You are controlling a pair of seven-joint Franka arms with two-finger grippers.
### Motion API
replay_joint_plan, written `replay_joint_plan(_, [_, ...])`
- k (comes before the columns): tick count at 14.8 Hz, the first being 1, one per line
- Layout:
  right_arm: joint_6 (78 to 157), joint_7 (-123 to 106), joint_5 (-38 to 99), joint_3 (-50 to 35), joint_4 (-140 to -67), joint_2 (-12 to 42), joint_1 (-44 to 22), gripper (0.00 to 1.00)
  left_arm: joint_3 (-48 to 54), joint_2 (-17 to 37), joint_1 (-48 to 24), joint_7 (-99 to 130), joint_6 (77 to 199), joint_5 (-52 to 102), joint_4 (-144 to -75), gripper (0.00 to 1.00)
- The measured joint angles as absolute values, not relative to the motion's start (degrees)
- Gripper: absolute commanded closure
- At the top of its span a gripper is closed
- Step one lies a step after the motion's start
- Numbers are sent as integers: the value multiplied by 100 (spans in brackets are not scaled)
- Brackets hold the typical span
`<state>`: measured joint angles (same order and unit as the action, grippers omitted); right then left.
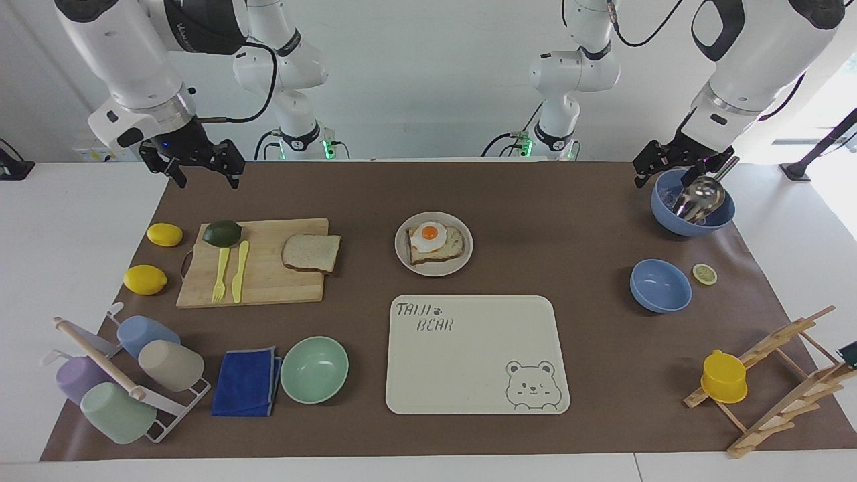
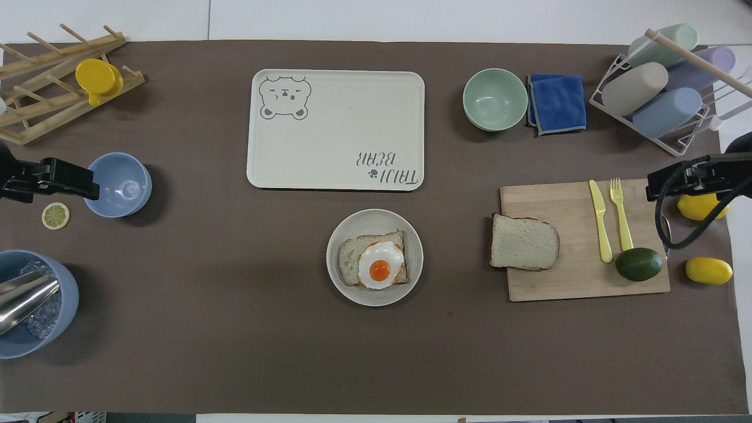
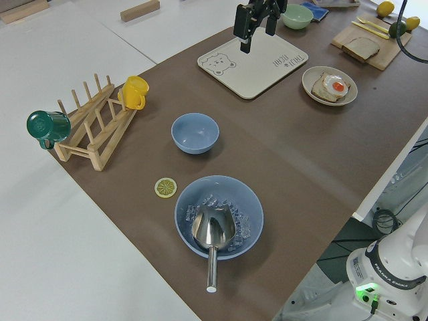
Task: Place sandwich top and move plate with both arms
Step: 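Reach the right gripper to the bread slice on the wooden board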
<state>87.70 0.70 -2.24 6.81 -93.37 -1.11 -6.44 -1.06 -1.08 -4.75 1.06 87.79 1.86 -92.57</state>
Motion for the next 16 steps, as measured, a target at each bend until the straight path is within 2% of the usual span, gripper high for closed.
replay_joint_plan(11, [8792,64,-144,653,-9431,-165,-834,0,-106,-108,-475,106,8779,186,-9257,0])
replay_joint_plan(14, [9324,581,-134,634,-9847,-167,-1618,0,-106,-108,-475,106,8779,186,-9257,0])
replay_joint_plan(16, [9729,1420,-307,608,-10119,84,-2307,0,-106,-108,-475,106,8779,186,-9257,0])
